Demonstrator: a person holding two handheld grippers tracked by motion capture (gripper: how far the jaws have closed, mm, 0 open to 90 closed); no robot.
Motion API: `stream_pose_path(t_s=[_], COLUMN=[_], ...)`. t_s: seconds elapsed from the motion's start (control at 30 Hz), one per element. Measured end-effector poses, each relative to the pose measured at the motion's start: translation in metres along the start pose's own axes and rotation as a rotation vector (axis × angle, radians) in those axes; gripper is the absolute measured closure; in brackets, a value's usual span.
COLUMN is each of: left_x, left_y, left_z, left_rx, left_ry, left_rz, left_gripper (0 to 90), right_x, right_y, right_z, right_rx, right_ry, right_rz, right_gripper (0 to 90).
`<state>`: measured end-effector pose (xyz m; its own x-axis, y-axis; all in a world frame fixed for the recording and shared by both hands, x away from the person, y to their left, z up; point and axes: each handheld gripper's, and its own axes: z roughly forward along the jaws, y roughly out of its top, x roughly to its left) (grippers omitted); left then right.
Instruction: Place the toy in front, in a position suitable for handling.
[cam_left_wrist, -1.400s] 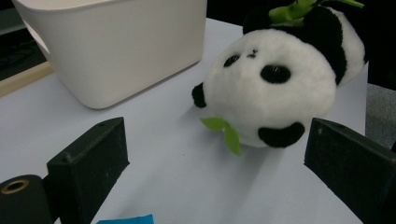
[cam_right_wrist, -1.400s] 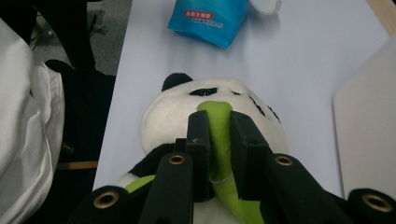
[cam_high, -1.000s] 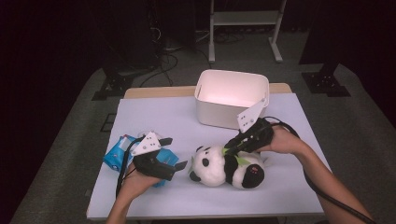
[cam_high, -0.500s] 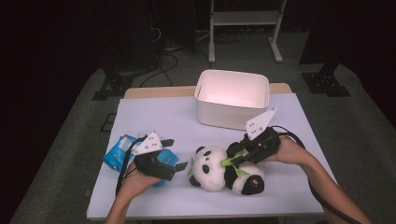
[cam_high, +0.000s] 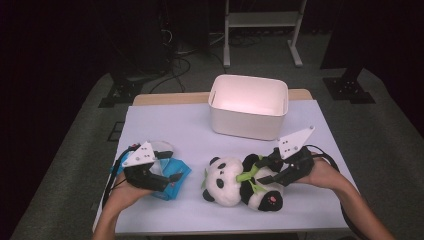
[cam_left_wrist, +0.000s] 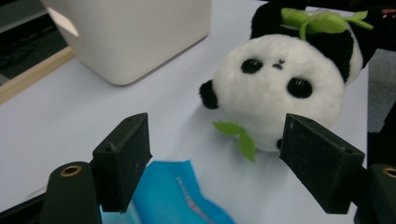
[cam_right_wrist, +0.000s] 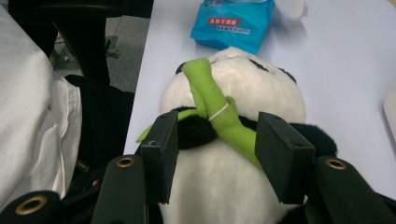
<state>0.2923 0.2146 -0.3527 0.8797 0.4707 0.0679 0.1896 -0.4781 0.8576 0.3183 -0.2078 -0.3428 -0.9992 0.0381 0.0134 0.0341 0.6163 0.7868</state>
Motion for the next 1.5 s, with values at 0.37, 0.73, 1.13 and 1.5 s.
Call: stream_pose_path(t_s=[0.37, 0.73, 1.13, 1.5], left_x=[0.024, 0.034, 0.04, 0.042], left_y=[-0.015, -0.037, -0.049, -0.048], left_z=[-0.026, -0.006, 0.003, 0.003], left_rx=[0.097, 0.214, 0.243, 0.25], left_ry=[-0.009, -0.03, -0.015, 0.019], left_rz=[0.026, 0.016, 0.029, 0.074], left_gripper=[36.9, 46.9, 69.0, 90.0], right_x=[0.002, 0.0, 0.0, 0.0], right_y=[-0.007, -0.003, -0.004, -0.004], right_z=[-0.005, 0.001, 0.001, -0.002], right_rx=[0.015, 0.034, 0.035, 0.017], right_ry=[-0.006, 0.003, 0.001, -0.008], right_rz=[0.013, 0.009, 0.008, 0.011], right_gripper=[46.8, 46.8, 46.2, 44.8])
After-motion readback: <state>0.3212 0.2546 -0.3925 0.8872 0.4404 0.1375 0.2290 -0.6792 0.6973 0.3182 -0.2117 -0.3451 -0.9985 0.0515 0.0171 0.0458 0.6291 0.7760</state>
